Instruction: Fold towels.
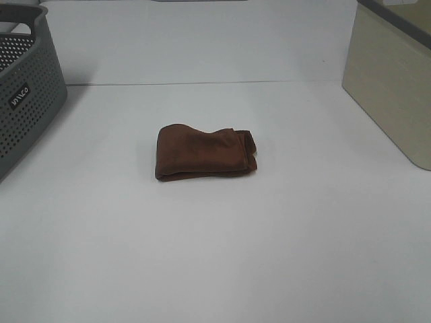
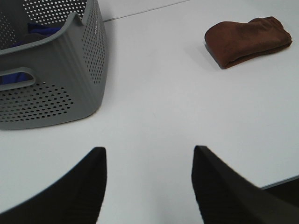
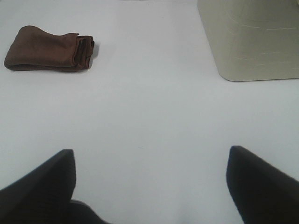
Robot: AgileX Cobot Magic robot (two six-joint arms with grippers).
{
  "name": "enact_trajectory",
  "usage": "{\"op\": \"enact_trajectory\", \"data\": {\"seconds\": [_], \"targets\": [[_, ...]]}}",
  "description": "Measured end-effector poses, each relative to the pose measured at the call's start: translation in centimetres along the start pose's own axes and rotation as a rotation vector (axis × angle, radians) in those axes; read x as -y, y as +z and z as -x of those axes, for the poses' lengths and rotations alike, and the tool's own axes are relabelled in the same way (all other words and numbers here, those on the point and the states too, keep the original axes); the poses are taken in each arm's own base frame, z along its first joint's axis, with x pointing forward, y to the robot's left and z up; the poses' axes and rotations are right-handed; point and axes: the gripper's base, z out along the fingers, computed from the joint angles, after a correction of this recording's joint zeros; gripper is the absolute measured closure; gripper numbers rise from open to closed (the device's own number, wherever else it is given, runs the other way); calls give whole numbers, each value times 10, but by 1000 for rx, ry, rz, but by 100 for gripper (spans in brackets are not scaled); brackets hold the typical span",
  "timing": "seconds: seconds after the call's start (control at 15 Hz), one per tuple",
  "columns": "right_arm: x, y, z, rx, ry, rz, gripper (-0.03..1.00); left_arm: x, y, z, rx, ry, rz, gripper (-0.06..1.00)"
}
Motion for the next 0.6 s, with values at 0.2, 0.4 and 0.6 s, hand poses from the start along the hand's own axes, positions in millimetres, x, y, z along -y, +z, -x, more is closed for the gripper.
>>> {"op": "enact_trajectory", "data": {"seconds": [0.2, 0.4, 0.6], "targets": [[0, 0, 0, 0, 0, 0, 14, 0, 0, 0, -1, 2, 4, 41], [0, 0, 0, 0, 0, 0, 14, 0, 0, 0, 0, 3, 5, 41], [0, 0, 0, 0, 0, 0, 14, -1, 0, 0, 0, 3, 6, 41]]}}
